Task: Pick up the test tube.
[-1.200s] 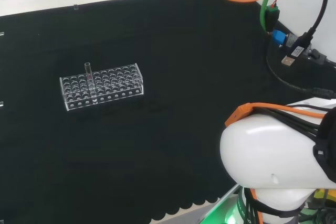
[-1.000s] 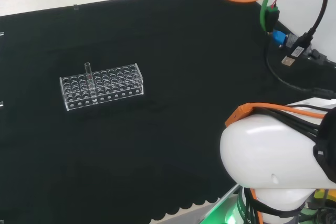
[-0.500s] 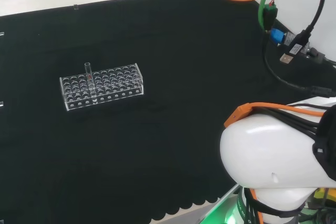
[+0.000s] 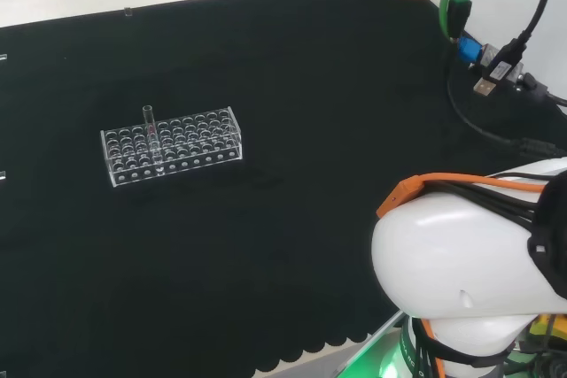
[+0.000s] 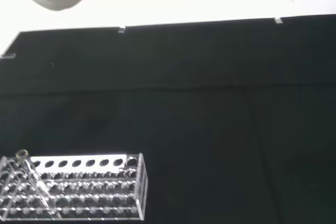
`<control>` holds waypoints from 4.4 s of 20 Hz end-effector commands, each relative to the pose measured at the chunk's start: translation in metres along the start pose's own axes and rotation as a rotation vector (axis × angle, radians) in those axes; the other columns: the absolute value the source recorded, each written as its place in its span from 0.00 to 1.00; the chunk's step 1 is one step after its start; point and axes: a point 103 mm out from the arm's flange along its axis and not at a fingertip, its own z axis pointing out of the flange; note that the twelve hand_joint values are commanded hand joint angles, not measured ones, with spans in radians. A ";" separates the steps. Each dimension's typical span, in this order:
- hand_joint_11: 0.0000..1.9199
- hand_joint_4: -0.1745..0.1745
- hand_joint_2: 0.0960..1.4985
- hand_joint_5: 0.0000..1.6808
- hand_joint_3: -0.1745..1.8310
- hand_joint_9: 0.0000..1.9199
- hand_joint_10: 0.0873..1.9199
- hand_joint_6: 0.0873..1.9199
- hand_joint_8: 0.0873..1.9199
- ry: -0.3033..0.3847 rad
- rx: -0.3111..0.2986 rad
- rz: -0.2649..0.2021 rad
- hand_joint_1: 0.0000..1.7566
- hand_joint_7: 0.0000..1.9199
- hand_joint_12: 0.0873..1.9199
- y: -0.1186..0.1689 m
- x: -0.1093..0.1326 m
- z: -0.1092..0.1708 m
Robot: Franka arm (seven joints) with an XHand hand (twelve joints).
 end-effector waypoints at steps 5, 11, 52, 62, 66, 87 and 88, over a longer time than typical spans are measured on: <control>0.02 0.35 0.45 0.17 0.37 0.14 0.47 0.07 0.43 0.094 0.004 -0.089 0.43 0.12 0.80 0.043 0.013 0.007; 0.01 0.42 0.45 0.20 0.37 0.12 0.48 0.07 0.44 0.247 0.021 -0.151 0.43 0.08 0.81 0.072 0.034 0.016; 0.00 0.59 0.40 0.21 0.35 0.08 0.49 0.06 0.44 0.396 0.271 -0.372 0.50 0.05 0.78 0.159 0.119 0.129; 0.00 0.59 0.39 0.21 0.35 0.09 0.49 0.05 0.44 0.400 0.338 -0.399 0.51 0.07 0.78 0.188 0.148 0.177; 0.00 0.57 0.39 0.21 0.36 0.09 0.49 0.05 0.44 0.412 0.353 -0.411 0.53 0.08 0.78 0.187 0.147 0.185; 0.00 0.53 0.37 0.23 0.40 0.13 0.48 0.05 0.43 0.426 0.485 -0.428 0.58 0.12 0.80 0.187 0.172 0.249; 0.00 0.52 0.37 0.23 0.40 0.13 0.48 0.06 0.43 0.425 0.491 -0.428 0.58 0.13 0.80 0.187 0.174 0.253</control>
